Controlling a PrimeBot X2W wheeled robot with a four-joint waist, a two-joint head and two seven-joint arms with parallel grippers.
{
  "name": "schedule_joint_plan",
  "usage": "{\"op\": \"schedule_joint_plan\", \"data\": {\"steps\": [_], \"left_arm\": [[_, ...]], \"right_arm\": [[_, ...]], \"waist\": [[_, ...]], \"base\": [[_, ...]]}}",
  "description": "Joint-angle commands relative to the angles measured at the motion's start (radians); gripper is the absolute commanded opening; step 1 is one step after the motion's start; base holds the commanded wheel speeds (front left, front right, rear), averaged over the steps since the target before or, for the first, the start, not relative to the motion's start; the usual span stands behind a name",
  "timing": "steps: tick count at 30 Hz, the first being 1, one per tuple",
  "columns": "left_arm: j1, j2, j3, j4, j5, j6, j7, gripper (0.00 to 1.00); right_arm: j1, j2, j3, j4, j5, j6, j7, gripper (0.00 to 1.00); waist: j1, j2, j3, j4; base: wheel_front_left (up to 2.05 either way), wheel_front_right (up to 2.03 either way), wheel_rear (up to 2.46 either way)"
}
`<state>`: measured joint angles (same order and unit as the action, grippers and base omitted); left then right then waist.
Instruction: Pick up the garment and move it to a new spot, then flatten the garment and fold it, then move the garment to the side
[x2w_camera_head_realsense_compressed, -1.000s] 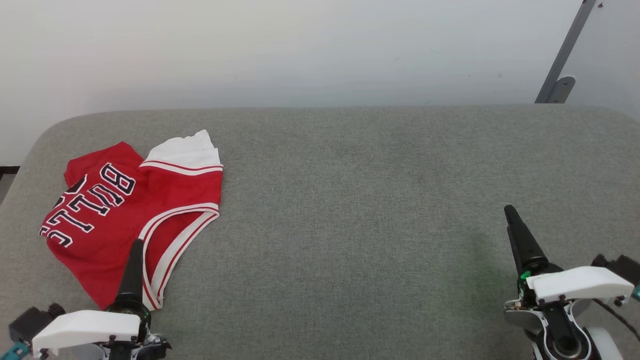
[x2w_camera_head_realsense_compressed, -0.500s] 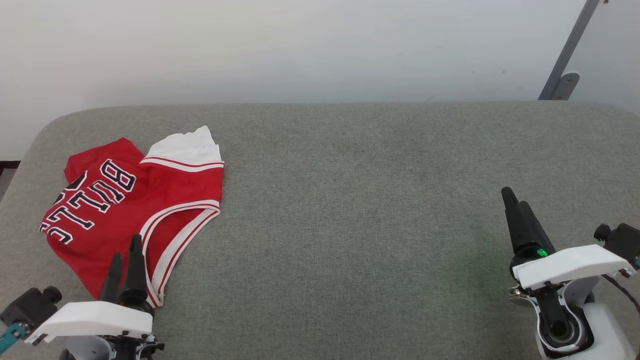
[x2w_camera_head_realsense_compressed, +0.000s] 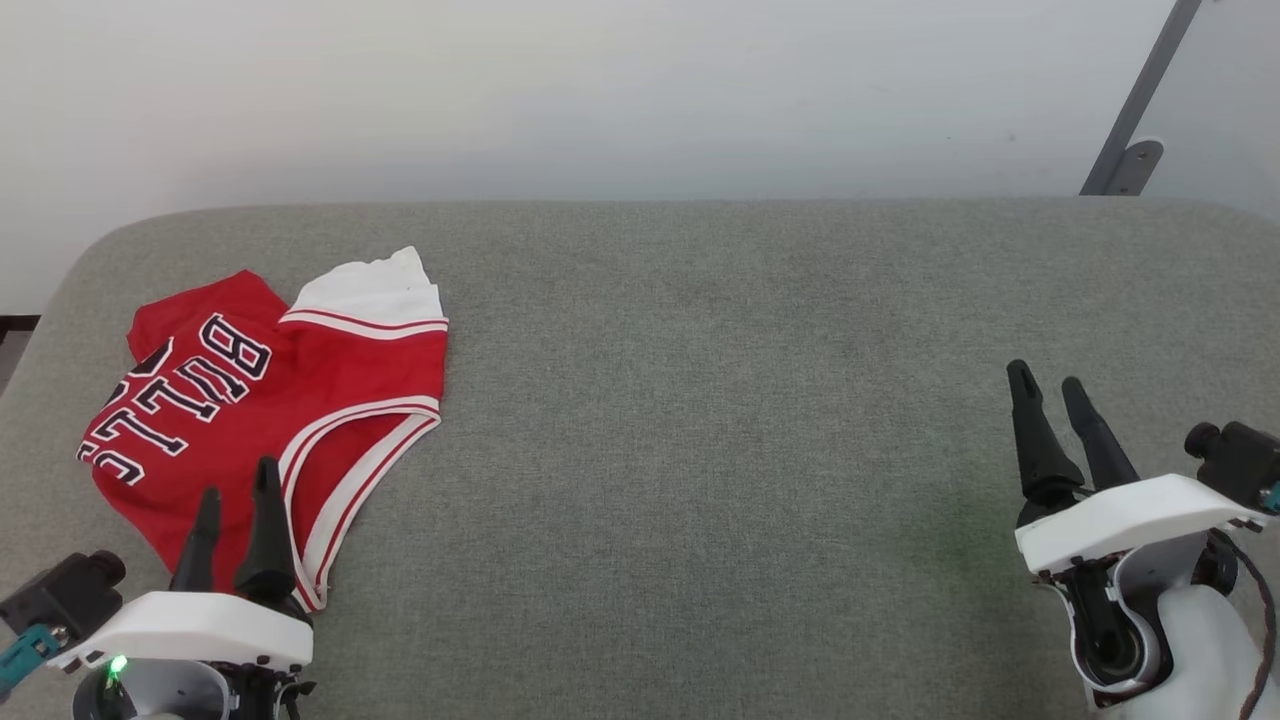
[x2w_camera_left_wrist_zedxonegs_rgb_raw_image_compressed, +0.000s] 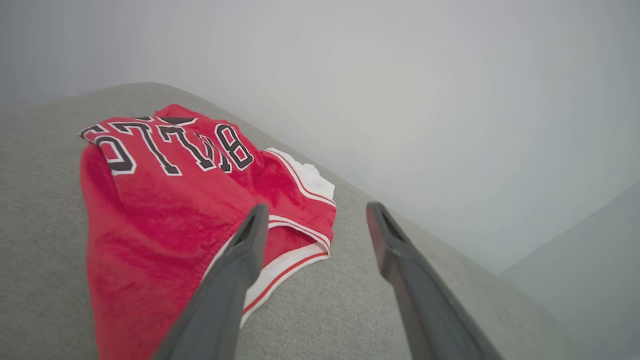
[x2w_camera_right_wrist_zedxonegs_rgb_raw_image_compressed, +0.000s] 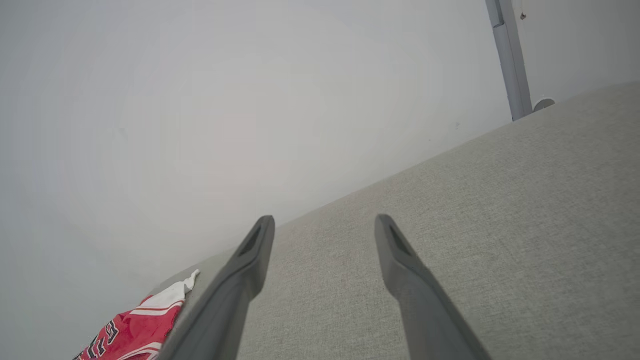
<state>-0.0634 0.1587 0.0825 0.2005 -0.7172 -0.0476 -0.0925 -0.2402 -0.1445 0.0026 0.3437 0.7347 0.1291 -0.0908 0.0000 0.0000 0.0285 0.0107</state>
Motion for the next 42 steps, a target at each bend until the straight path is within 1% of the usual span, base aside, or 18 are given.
{"op": "schedule_joint_plan", "data": {"steps": [1,13,23,31,42], "left_arm": [[-0.022,0.012,-0.004,-0.018,0.045,0.008,-0.013,1.00],[-0.021,0.033,-0.014,-0.023,0.182,0.024,-0.047,1.00],[-0.020,0.046,-0.017,-0.026,0.274,0.031,-0.071,1.00],[-0.012,0.050,-0.009,-0.029,0.339,0.023,-0.090,1.00],[-0.013,0.047,0.002,-0.013,0.421,-0.001,-0.116,1.00]], "right_arm": [[-0.035,-0.003,0.001,-0.006,-0.049,0.002,-0.015,1.00],[-0.057,-0.009,-0.004,-0.002,-0.219,0.002,-0.050,1.00],[-0.071,-0.013,-0.004,0.005,-0.312,0.002,-0.074,1.00],[-0.072,-0.020,-0.013,0.003,-0.381,0.002,-0.093,1.00],[-0.077,-0.024,-0.024,0.003,-0.466,0.002,-0.117,1.00]], "waist": [[0.0000,0.0000,0.001,0.000],[0.0000,0.0000,0.009,0.003],[0.0000,0.0000,0.009,0.003],[0.0000,0.0000,0.008,0.003],[0.0000,0.0000,0.015,0.006]], "base": [[0.00,0.00,0.00],[0.00,0.00,0.00],[0.00,0.00,0.00],[0.00,0.00,0.00],[0.00,0.00,0.00]]}}
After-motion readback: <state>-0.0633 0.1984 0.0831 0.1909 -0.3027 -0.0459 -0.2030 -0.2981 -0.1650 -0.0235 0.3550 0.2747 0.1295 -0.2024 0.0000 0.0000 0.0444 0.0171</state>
